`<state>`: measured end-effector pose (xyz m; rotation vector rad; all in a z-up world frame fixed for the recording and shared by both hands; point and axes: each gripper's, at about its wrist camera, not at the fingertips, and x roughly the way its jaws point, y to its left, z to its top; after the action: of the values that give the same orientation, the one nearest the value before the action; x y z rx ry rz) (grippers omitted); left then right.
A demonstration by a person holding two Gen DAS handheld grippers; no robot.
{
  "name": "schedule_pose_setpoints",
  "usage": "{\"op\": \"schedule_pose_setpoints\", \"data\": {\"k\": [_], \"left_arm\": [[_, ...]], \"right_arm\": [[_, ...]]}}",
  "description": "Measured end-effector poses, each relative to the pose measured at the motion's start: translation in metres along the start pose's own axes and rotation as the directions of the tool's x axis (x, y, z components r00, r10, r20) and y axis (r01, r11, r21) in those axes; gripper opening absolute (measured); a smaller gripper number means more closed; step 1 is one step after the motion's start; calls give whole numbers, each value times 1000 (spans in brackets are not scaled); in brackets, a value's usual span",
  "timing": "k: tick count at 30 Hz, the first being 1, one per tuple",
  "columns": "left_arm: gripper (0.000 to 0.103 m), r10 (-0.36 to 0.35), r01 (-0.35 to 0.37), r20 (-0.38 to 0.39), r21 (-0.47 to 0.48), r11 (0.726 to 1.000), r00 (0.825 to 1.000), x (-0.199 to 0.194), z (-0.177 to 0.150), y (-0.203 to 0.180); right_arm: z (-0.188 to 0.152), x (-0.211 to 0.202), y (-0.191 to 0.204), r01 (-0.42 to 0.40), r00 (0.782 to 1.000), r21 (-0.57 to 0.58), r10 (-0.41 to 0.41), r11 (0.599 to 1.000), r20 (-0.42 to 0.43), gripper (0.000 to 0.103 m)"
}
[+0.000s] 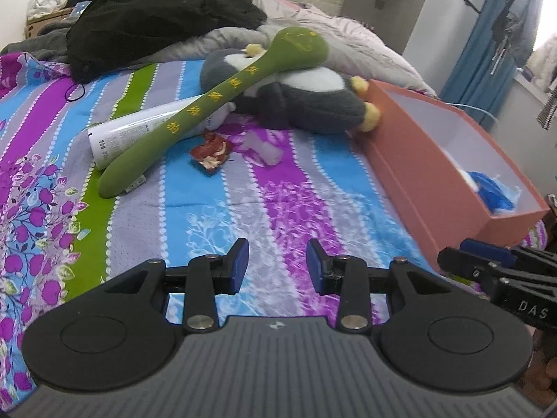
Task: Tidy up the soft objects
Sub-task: 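Withdraw both open tools from the pink box back toward the pile, then grasp the red candy packet with the left tool while the right tool grasps the clear bottle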
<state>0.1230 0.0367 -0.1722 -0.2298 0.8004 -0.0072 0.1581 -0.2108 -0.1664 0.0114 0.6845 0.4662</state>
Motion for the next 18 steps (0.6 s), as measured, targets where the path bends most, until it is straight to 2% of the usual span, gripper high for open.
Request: {"op": "schedule_pose_setpoints", "data": {"k": [5,11,14,18], "left_arm": [[51,41,-40,-1,22,999,999,31,6,15],[52,81,-81,-21,-1,997,997,72,8,38],[52,121,-121,-2,20,992,993,88,13,43],[52,138,-139,25,60,988,990,109,21,45]], "right_arm": [[9,40,2,-47,998,-10,46,999,-30,47],[23,91,0,-105,993,-6,105,994,-56,47],[32,114,-2,-136,989,3,136,991,-53,47],[44,145,-6,-172,982,42,174,984,-67,47]]}}
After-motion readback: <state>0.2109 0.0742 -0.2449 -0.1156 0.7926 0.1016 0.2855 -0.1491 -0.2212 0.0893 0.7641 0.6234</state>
